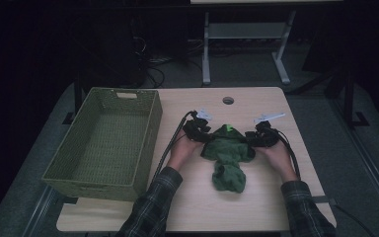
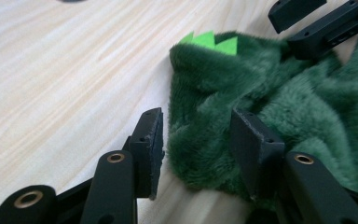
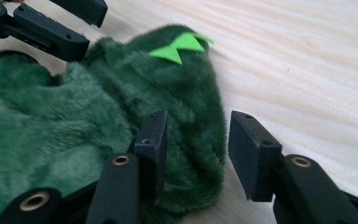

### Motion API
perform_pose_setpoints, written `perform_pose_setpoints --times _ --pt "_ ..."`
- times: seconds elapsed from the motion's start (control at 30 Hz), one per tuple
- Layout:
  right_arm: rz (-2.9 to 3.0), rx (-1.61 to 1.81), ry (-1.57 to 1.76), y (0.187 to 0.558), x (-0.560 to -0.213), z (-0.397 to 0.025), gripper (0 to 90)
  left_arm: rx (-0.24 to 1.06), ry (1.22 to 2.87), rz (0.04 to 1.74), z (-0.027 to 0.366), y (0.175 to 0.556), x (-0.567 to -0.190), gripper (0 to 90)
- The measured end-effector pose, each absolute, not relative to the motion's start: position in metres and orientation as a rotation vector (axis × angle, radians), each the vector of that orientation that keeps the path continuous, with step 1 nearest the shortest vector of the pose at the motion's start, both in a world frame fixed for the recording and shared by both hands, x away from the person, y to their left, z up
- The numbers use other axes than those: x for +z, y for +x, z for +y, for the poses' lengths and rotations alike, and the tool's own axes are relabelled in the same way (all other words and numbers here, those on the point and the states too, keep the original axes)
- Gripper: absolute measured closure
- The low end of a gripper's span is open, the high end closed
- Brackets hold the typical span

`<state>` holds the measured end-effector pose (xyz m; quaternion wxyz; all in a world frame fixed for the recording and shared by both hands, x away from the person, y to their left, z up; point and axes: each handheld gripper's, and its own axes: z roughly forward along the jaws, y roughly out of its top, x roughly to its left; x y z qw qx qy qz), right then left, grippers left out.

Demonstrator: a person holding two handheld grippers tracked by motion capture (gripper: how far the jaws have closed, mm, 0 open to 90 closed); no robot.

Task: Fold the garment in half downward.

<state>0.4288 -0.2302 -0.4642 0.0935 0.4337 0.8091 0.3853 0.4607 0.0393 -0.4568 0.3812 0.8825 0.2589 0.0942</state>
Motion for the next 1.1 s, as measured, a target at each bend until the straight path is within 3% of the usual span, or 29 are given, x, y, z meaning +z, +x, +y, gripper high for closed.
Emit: perform_pose_setpoints --times 0.2,0.3,0.5,0.57,1.1 --pt "2.431 1.085 1.249 0.430 -0.471 -0.223 56.5 0.242 2.288 0.650 0.036 0.463 -0.464 53.4" --pt "2.418 1.062 1.236 0.431 -0.472 -0.220 61.5 0.226 2.297 0.669 0.036 0.466 -0.467 56.6" --pt "2.397 1.023 1.242 0.431 -0.471 -0.219 83.7 0.231 2.323 0.653 0.034 0.468 -0.467 79.2" --pt "2.387 1.035 1.255 0.431 -0.471 -0.220 86.1 0.239 2.326 0.658 0.033 0.467 -0.466 85.4" --pt "2.268 1.188 1.248 0.437 -0.424 -0.230 87.6 0.320 2.181 0.675 0.036 0.475 -0.410 87.2"
